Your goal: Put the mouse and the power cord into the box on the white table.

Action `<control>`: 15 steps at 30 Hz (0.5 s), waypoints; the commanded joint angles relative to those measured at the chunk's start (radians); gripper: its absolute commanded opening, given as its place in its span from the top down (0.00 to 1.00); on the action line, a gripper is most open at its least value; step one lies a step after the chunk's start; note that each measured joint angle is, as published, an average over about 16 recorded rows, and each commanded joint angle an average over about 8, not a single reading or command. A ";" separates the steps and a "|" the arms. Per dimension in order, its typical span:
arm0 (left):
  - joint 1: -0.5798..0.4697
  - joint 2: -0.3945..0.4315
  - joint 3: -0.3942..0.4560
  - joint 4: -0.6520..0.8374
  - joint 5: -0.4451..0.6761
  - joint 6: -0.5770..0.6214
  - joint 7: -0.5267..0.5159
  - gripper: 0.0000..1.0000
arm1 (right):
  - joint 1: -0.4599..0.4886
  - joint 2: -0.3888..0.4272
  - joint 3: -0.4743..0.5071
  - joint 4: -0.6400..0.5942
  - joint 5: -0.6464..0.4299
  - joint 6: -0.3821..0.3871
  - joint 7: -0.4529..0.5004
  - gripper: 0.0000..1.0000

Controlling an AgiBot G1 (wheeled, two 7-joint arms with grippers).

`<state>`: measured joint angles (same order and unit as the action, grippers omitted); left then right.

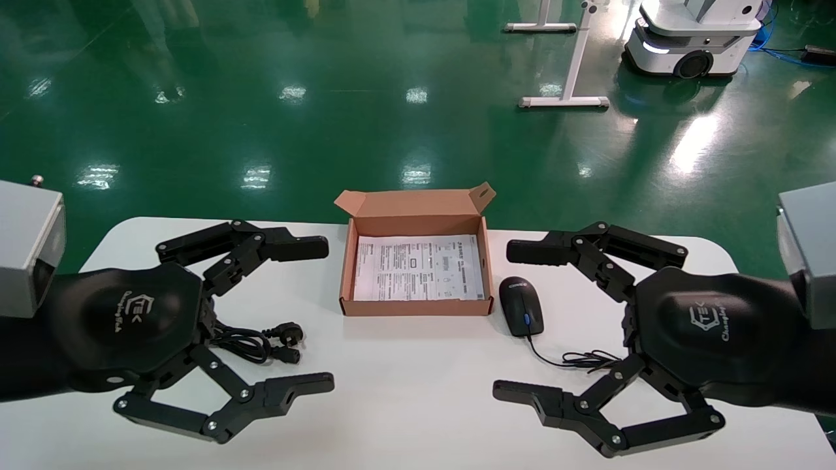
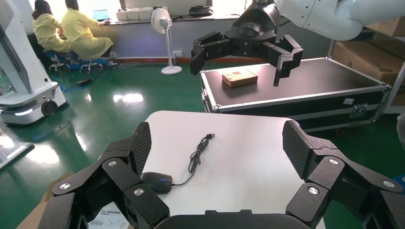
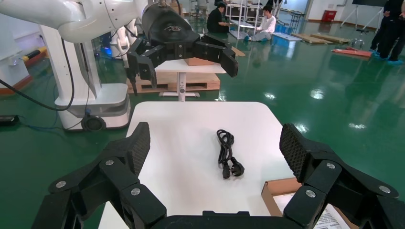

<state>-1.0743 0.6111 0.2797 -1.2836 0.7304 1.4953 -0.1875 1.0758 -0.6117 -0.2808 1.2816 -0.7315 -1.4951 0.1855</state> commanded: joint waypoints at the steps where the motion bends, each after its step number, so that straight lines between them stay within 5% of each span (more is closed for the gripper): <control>1: 0.000 0.000 0.000 0.000 0.000 0.000 0.000 0.00 | 0.000 0.000 0.000 0.000 0.000 0.000 0.000 0.00; 15: 0.000 0.000 0.000 0.000 0.000 0.000 0.000 0.00 | 0.000 0.000 0.000 0.000 0.000 0.000 0.000 0.00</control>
<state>-1.0743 0.6111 0.2797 -1.2836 0.7304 1.4953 -0.1875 1.0758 -0.6117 -0.2808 1.2816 -0.7315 -1.4951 0.1855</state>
